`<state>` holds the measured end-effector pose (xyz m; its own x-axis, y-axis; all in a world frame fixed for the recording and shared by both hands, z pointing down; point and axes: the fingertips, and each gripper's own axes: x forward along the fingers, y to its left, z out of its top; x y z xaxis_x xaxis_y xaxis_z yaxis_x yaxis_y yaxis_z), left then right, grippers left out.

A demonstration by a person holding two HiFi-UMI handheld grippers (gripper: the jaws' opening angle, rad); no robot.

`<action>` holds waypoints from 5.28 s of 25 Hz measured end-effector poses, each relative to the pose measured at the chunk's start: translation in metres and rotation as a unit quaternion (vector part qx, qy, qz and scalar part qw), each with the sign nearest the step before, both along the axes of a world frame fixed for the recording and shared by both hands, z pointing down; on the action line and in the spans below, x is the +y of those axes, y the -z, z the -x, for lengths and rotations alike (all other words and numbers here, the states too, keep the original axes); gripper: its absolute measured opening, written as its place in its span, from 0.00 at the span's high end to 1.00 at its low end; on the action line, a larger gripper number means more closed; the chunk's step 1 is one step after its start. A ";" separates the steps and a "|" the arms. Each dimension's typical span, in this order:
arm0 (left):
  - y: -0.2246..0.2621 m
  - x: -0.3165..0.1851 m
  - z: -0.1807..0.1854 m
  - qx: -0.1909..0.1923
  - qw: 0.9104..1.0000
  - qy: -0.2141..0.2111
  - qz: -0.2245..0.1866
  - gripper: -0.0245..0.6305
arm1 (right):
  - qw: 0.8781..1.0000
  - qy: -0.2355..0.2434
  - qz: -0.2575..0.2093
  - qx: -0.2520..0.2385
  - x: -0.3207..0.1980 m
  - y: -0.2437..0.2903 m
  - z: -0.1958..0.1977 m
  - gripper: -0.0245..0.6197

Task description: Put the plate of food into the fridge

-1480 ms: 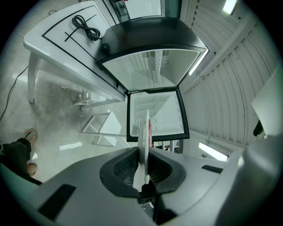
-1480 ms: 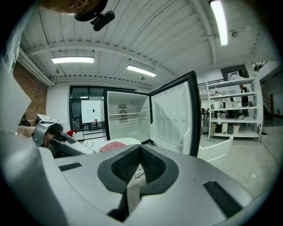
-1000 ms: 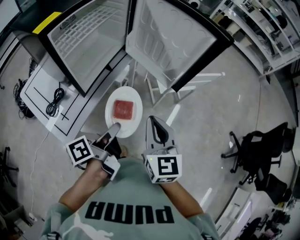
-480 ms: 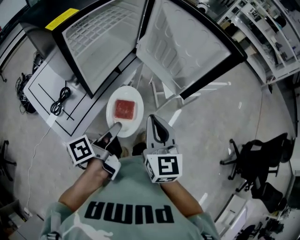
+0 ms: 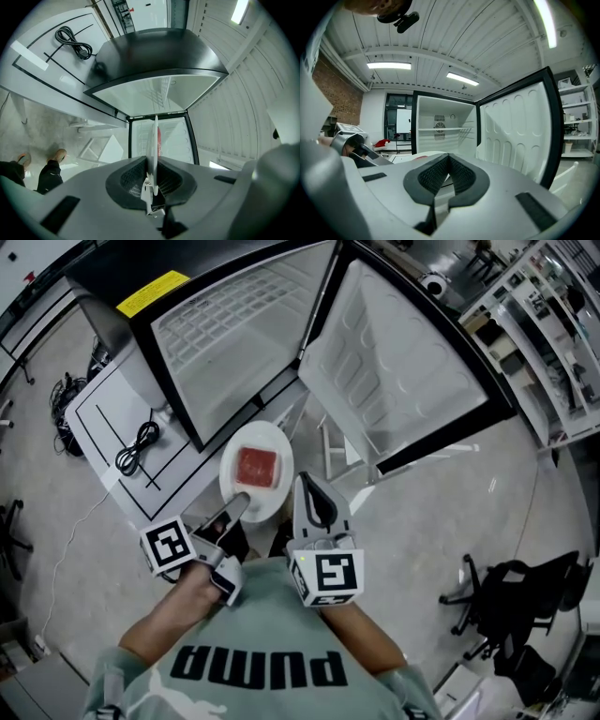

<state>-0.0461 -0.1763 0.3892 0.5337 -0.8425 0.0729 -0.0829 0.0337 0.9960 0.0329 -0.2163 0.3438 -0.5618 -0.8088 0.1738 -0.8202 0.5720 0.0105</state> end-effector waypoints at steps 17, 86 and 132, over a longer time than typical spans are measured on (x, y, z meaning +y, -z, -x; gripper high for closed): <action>-0.012 -0.090 0.001 -0.009 0.996 0.082 0.021 0.90 | 0.998 0.062 0.023 -0.015 -0.109 -0.014 0.001 0.95; -0.121 -0.281 0.133 0.028 0.901 0.429 0.062 0.90 | 0.966 0.249 0.070 0.013 -0.262 -0.077 0.054 0.95; -0.119 -0.293 0.149 -0.106 0.895 0.408 0.143 0.34 | 0.958 0.272 0.086 -0.001 -0.254 -0.057 0.077 0.95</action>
<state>-0.1950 -0.4692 0.5083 -0.3024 -0.8763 0.3751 -0.1012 0.4208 0.9015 -0.0444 -0.4699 0.4007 -0.8925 -0.3557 0.2775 -0.4001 0.9082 -0.1230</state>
